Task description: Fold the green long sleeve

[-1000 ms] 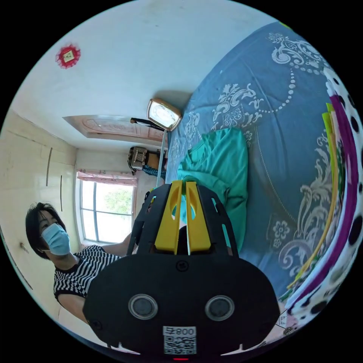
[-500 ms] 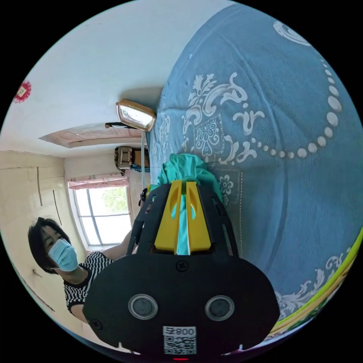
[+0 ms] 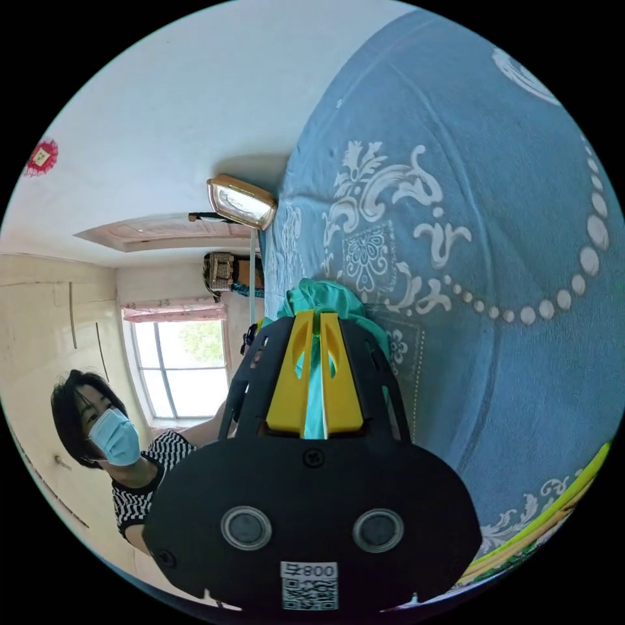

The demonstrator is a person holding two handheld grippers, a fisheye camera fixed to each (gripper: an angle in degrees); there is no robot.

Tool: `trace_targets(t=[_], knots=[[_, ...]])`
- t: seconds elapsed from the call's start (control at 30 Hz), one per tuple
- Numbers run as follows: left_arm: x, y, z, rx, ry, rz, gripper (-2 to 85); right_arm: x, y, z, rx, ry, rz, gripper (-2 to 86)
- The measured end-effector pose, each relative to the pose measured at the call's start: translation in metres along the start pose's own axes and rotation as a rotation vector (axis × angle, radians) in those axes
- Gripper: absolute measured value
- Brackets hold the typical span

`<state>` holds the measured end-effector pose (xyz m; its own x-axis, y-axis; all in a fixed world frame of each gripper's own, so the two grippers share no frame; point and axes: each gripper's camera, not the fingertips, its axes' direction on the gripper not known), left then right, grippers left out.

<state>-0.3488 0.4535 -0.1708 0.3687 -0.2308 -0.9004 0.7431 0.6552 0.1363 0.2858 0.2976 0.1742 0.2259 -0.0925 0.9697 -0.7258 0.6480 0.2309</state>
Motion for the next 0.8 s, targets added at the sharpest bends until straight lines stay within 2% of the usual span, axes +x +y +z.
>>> trace_targets(t=[0.17,0.3,0.37,0.47,0.53,0.63,0.7,0.8], knots=[[-0.026,-0.001,0.025,0.067,0.020,-0.028,2.9,0.005,-0.015,0.018,0.026,0.001,0.005,1.7],[-0.051,0.004,0.054,0.055,-0.048,-0.056,4.5,0.022,-0.019,0.038,-0.002,0.038,0.052,2.4],[-0.056,0.009,0.058,0.102,-0.015,-0.044,5.8,0.029,-0.014,0.039,0.057,-0.042,0.064,3.3],[-0.052,0.021,0.064,0.148,0.002,0.016,7.0,0.016,-0.002,0.035,0.119,-0.001,0.021,5.2],[-0.042,0.031,0.079,0.112,-0.008,0.072,7.2,-0.006,0.007,0.041,0.121,0.090,-0.043,6.1],[-0.015,0.057,0.132,-0.046,-0.075,0.209,7.4,-0.048,0.024,0.078,0.045,0.219,-0.166,6.9],[0.007,0.083,0.191,-0.194,-0.198,0.352,7.9,-0.070,0.033,0.113,-0.036,0.318,-0.231,7.3],[0.017,0.120,0.264,-0.365,-0.362,0.453,8.4,-0.095,0.045,0.170,-0.159,0.444,-0.284,7.4]])
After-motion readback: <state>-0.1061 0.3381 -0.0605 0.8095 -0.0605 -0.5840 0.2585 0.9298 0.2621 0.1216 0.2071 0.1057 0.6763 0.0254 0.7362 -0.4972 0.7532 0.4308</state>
